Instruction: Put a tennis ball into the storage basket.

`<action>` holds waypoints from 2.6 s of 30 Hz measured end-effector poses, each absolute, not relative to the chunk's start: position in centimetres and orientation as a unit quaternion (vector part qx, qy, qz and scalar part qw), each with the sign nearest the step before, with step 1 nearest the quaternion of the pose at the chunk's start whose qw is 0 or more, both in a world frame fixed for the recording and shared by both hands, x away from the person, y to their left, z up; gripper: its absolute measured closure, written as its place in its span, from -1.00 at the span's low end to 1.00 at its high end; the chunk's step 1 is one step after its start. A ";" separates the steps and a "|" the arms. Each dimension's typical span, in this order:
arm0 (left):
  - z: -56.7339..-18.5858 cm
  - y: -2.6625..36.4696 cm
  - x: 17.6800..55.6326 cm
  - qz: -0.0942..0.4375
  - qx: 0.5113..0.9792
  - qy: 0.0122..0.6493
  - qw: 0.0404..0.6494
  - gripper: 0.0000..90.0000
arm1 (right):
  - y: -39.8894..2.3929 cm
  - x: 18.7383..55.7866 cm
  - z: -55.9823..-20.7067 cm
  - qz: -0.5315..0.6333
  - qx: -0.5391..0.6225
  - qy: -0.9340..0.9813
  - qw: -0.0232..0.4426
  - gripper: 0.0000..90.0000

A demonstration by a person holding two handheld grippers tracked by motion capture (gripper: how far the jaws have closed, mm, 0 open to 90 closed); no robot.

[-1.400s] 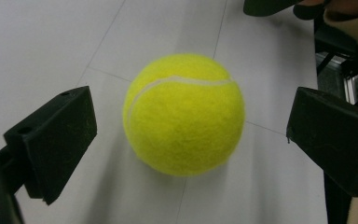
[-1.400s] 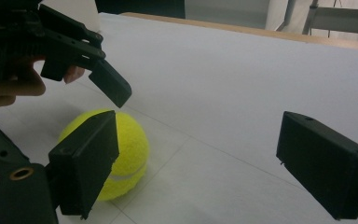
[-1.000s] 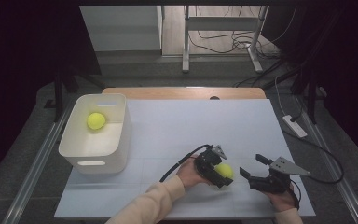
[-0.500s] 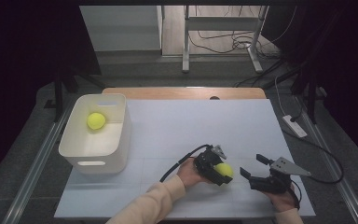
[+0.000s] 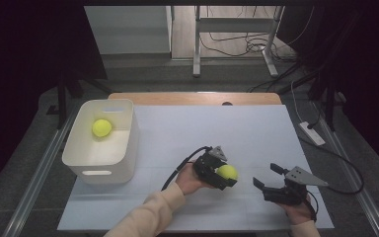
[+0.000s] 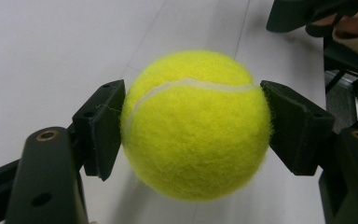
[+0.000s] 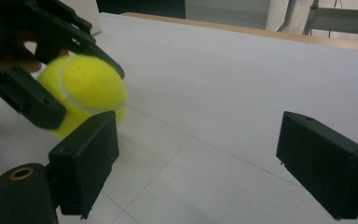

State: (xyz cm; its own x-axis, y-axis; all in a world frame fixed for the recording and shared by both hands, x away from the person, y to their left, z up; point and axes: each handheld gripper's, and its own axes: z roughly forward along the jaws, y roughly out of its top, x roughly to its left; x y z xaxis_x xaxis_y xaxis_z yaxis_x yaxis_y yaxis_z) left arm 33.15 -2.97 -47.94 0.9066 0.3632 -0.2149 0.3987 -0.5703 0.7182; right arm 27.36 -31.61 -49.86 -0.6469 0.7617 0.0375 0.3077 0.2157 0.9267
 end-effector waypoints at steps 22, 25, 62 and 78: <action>-43.9 2.7 32.8 0.017 0.849 0.243 0.469 -0.40 | -31.2 27.4 -50.0 0.510 0.352 0.754 0.218 -0.72; -43.4 3.2 32.8 0.020 0.845 0.244 0.475 -0.40 | -31.2 27.4 -50.0 0.509 0.352 0.755 0.217 -0.72; -38.8 8.5 32.7 0.063 0.803 0.273 0.525 -0.40 | -31.0 27.4 -50.0 0.510 0.352 0.754 0.217 -0.72; -38.1 9.4 32.5 0.082 0.794 0.279 0.534 -0.40 | -31.0 27.4 -50.0 0.510 0.352 0.755 0.217 -0.72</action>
State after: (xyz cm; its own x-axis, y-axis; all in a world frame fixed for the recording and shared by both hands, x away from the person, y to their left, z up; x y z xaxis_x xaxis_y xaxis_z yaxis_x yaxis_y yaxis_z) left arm 32.54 9.44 -38.07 0.8308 0.5305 -0.1682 0.3555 -0.2734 0.8938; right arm 27.43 -30.98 -49.99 -0.6583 0.7521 0.0314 0.3100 0.2328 0.9218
